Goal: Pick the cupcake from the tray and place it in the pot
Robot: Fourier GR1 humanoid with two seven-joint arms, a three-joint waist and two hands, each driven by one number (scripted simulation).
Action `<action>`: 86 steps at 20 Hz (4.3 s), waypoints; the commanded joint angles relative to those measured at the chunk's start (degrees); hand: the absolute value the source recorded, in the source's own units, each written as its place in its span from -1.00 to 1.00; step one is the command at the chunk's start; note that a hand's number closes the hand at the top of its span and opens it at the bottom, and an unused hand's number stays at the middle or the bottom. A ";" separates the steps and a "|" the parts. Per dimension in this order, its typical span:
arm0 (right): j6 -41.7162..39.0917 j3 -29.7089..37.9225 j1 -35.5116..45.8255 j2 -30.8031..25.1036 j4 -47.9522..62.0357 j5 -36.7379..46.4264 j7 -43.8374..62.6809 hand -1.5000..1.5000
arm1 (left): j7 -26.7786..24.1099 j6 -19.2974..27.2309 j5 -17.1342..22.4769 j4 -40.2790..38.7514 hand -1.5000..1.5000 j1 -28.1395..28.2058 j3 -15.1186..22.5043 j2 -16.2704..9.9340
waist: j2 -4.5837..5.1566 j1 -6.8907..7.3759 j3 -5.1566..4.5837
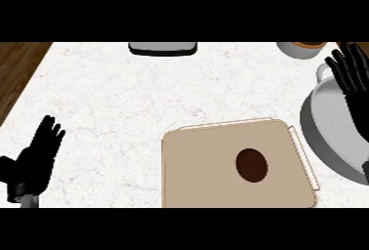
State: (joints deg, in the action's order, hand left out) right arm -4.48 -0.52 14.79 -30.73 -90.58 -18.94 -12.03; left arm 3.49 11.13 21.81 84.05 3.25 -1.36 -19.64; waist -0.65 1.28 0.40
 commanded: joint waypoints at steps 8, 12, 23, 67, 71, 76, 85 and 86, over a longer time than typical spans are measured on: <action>28.32 16.09 -17.37 0.19 -6.91 20.09 -5.84 -1.00 | -8.51 3.57 -5.22 5.62 0.00 0.03 0.99 2.16 | -1.70 -14.43 -0.44; 38.17 9.64 -28.40 13.19 -17.34 27.39 -16.55 -1.00 | -10.05 4.02 -7.39 6.77 0.00 -0.86 3.90 3.84 | -0.75 -9.58 -0.35; 52.95 -14.13 -59.66 30.46 -24.75 56.25 -23.74 -1.00 | -12.22 4.81 -11.84 7.73 0.00 -0.89 10.39 7.61 | 0.67 -3.89 -0.68; 30.11 -30.83 -26.93 30.72 -0.24 99.22 61.39 -1.00 | -12.11 4.35 -19.22 2.34 0.00 -6.49 10.29 15.22 | 0.68 -1.45 -0.40; 25.96 -27.29 -22.24 28.94 -0.18 97.13 59.11 1.00 | -10.42 1.20 -17.07 7.65 0.00 -3.30 8.00 11.90 | 0.65 -1.18 -0.40; 34.54 -26.73 -22.18 27.39 2.29 105.23 59.35 1.00 | -9.24 1.83 -17.66 8.88 0.00 -2.77 9.88 13.40 | 0.58 -1.18 -0.39; 33.16 -30.12 -23.84 28.91 -1.40 113.65 61.85 1.00 | -7.11 2.79 -18.99 8.05 0.00 -5.28 8.60 14.01 | 0.57 -1.53 -0.40; 37.18 -30.79 -26.80 28.01 -0.74 115.58 62.07 1.00 | -7.96 1.56 -17.94 7.15 0.00 -5.49 7.64 13.45 | 0.57 -1.65 -0.40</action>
State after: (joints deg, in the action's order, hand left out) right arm 28.45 -31.94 -10.70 -1.39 -93.00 89.22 48.27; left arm -5.66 12.60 3.90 91.76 -0.58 6.89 -6.38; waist -0.77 -0.25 -0.44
